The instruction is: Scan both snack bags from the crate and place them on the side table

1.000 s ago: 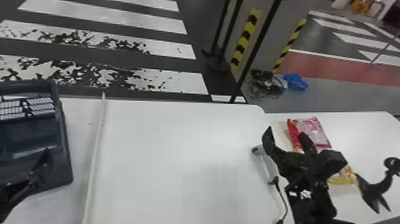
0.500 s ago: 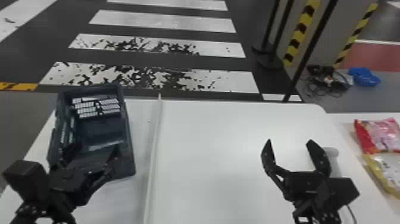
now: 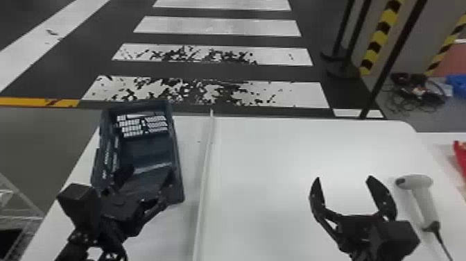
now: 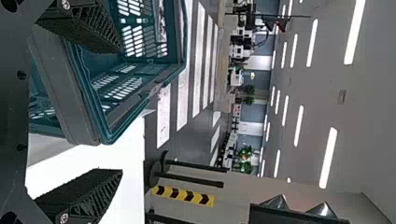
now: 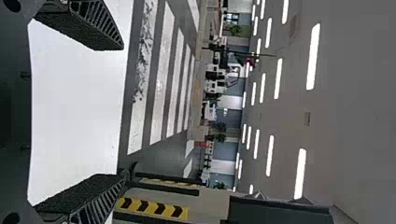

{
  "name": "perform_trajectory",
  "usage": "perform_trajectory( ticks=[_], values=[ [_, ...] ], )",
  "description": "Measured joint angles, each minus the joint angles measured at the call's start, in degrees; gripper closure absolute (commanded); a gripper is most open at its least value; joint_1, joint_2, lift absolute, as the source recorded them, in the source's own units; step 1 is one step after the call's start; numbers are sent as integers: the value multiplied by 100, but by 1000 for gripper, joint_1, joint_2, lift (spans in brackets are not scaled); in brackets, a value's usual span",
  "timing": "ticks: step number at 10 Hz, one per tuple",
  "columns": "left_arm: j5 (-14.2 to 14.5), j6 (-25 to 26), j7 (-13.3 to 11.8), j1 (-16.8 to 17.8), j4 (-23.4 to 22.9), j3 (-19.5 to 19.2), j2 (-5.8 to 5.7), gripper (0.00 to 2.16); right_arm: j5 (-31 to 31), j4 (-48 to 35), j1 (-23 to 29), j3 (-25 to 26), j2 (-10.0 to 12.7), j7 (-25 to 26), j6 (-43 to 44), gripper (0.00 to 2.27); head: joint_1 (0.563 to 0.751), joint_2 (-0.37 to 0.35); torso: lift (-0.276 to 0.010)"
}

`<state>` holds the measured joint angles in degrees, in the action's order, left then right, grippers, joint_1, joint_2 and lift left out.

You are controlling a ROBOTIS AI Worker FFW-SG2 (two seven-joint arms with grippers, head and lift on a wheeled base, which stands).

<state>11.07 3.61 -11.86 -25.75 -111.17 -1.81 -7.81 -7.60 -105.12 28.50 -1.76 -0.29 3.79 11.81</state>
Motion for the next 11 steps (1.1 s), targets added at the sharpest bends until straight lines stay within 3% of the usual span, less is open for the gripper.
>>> perform_trajectory(
  ticks=[3,11],
  values=[
    [-79,-13,9,-69,-33,17,29,80,-67,-188,51,30,29,7,-356,6,695,-4,-95],
    [-167,-13,17,-209,-180,42,135,80,13,-237,225,129,29,8,-201,6,695,-26,-95]
  ],
)
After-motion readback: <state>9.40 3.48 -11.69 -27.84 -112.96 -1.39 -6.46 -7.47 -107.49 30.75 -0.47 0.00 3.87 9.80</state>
